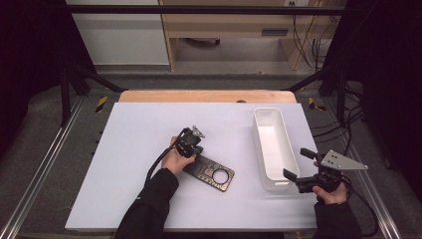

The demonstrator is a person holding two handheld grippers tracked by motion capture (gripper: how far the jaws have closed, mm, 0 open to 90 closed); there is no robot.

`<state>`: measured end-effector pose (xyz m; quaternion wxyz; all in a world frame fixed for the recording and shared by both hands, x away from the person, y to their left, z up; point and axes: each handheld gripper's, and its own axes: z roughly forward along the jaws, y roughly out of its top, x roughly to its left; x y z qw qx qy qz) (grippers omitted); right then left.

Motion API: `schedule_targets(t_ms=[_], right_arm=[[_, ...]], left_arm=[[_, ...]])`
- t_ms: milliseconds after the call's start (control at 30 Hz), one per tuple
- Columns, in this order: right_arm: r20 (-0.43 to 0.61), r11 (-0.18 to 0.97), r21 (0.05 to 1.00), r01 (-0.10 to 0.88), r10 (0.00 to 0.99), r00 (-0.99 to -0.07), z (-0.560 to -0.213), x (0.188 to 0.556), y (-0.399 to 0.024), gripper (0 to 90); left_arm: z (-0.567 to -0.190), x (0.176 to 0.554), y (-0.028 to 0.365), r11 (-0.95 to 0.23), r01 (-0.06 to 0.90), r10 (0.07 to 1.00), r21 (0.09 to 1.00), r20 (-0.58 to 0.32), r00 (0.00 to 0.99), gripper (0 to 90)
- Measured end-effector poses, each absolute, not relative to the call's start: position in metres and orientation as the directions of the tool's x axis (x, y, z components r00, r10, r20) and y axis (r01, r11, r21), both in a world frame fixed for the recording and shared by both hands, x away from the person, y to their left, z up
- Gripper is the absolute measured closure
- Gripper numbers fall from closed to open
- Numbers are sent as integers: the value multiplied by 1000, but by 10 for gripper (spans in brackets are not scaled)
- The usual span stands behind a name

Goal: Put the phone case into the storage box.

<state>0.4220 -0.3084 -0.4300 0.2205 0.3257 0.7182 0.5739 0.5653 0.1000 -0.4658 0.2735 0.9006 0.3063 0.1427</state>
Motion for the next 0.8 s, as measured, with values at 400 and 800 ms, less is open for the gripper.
schedule_targets(t_ms=[400, 800], right_arm=[[57, 131, 968, 215, 718, -693, -430, 422, -308, 5], [54, 134, 967, 215, 717, -695, -430, 422, -307, 5]], left_arm=[[-466, 537, 119, -671, 462, 619, 579, 96, 779, 894], [-467, 511, 134, -673, 449, 605, 588, 89, 791, 894]])
